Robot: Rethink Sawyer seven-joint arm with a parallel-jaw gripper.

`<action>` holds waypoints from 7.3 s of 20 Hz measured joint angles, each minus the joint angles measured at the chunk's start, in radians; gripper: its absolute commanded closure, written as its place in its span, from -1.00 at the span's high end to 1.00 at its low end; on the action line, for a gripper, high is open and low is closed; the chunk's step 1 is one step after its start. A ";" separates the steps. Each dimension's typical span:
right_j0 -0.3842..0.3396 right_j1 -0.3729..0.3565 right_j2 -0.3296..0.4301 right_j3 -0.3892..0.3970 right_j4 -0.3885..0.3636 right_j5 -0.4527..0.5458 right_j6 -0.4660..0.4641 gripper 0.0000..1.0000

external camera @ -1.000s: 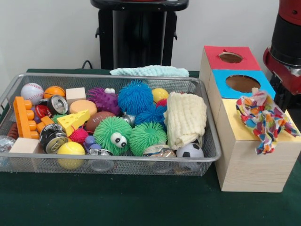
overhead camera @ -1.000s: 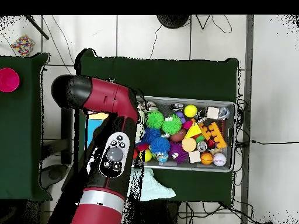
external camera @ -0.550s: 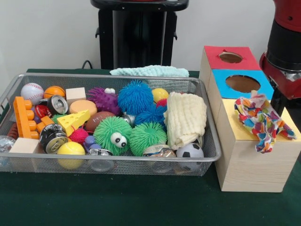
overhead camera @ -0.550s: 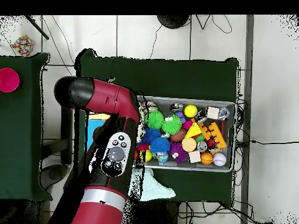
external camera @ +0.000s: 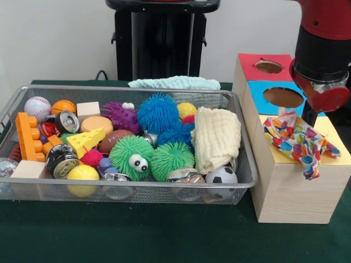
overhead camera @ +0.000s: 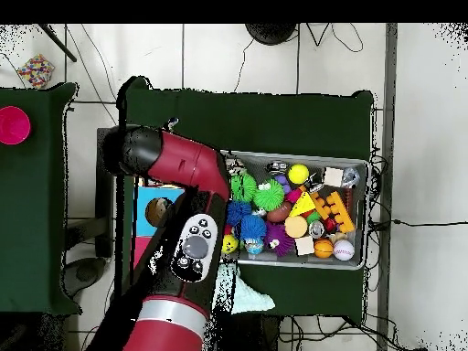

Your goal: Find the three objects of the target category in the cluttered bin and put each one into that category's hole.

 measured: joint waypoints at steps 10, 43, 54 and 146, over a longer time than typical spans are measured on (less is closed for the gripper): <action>0.002 -0.059 0.000 0.051 0.023 0.085 0.000 -1.00; -0.150 0.088 -0.337 -0.707 -0.109 0.525 0.000 -1.00; -0.145 0.164 -0.339 -0.797 -0.063 0.451 0.000 -1.00; -0.007 0.165 -0.230 -0.272 -0.046 0.281 0.000 -1.00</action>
